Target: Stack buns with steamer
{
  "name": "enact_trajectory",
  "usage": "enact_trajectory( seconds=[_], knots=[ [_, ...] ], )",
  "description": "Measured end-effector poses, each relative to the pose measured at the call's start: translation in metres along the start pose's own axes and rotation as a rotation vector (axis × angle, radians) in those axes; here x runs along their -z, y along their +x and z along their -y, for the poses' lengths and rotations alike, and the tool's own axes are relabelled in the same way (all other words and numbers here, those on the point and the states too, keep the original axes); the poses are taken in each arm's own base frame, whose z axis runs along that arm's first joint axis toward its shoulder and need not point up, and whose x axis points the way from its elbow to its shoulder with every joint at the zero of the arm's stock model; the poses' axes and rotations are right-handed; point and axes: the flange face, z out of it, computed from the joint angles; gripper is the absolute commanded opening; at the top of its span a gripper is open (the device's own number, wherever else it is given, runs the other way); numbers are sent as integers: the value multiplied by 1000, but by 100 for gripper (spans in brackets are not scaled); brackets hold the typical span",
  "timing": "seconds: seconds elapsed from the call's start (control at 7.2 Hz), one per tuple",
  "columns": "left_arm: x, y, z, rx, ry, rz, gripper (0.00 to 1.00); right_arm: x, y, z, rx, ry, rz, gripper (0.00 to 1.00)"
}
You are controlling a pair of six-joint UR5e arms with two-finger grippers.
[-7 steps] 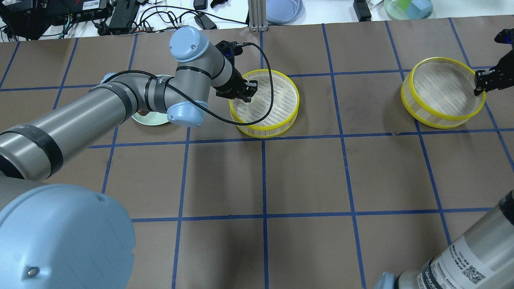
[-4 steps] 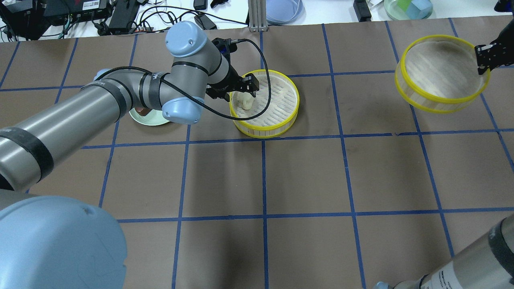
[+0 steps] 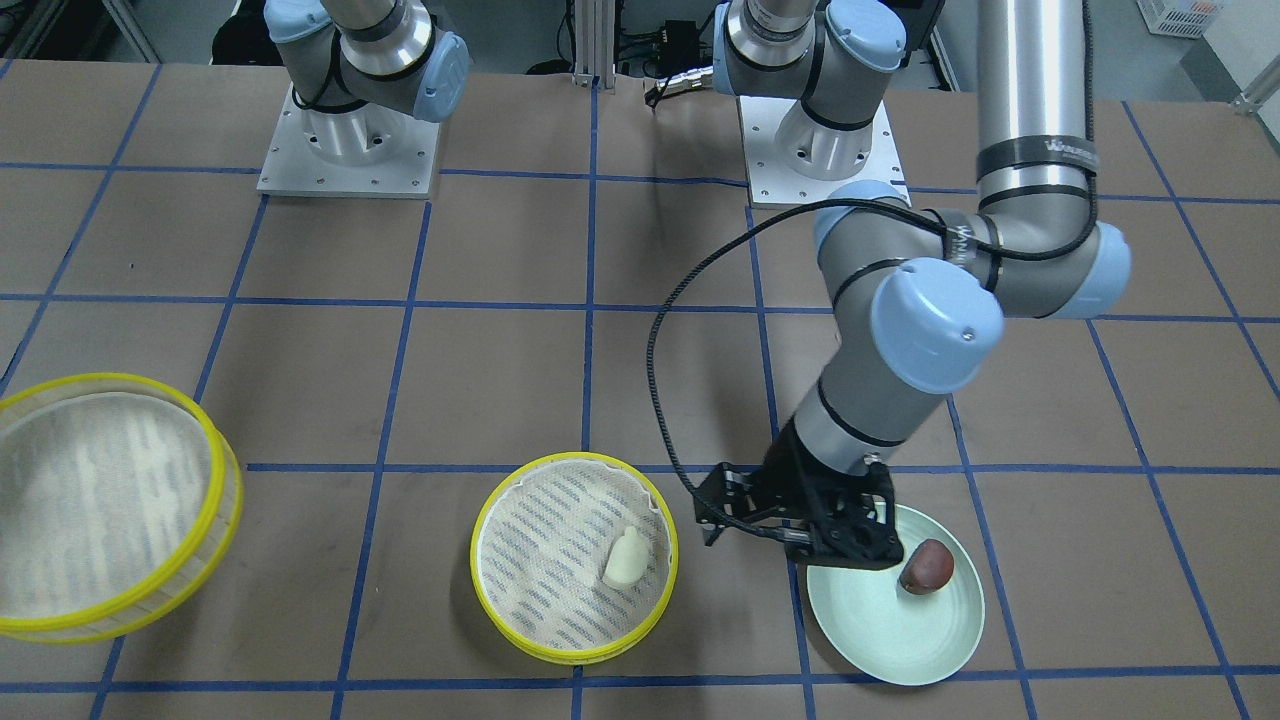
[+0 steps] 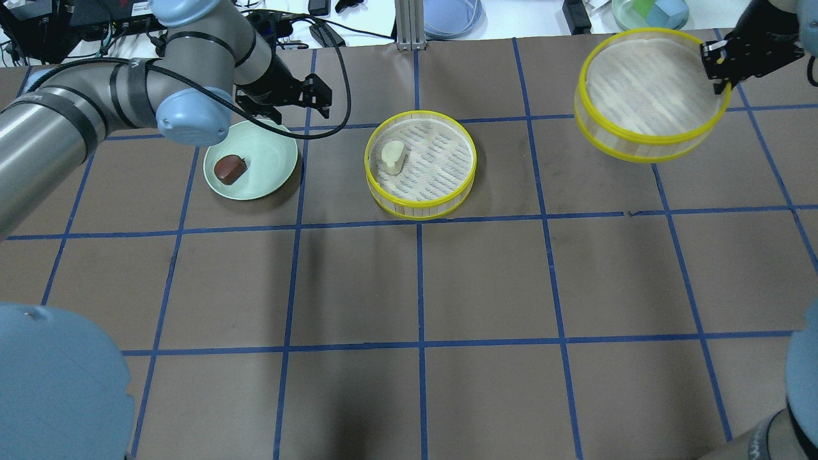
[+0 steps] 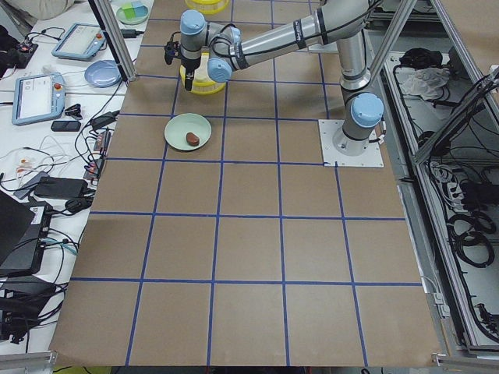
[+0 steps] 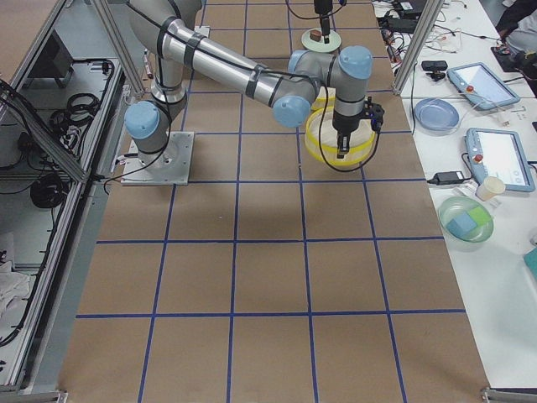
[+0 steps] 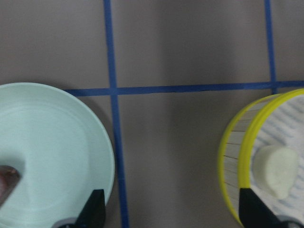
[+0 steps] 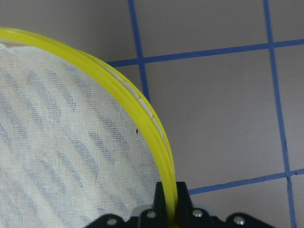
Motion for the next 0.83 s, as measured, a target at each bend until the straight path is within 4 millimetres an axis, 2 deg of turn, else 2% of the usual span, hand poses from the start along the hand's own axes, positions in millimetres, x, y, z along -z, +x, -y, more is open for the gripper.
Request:
enact_trajectory(
  seconds=[0.28, 0.56, 0.69, 0.83],
  knots=[
    [-24, -51, -8, -161, -76, 100, 100, 3, -98, -9, -2, 0, 63, 0],
    [-52, -104, -21, -299, -145, 110, 100, -9, -186, -24, -13, -25, 108, 0],
    [-63, -123, -24, -338, -166, 104, 99, -18, -220, -31, -25, -25, 117, 0],
    [-78, -132, -28, -350, -187, 91, 97, -29, -247, -35, -37, -19, 123, 0]
  ],
)
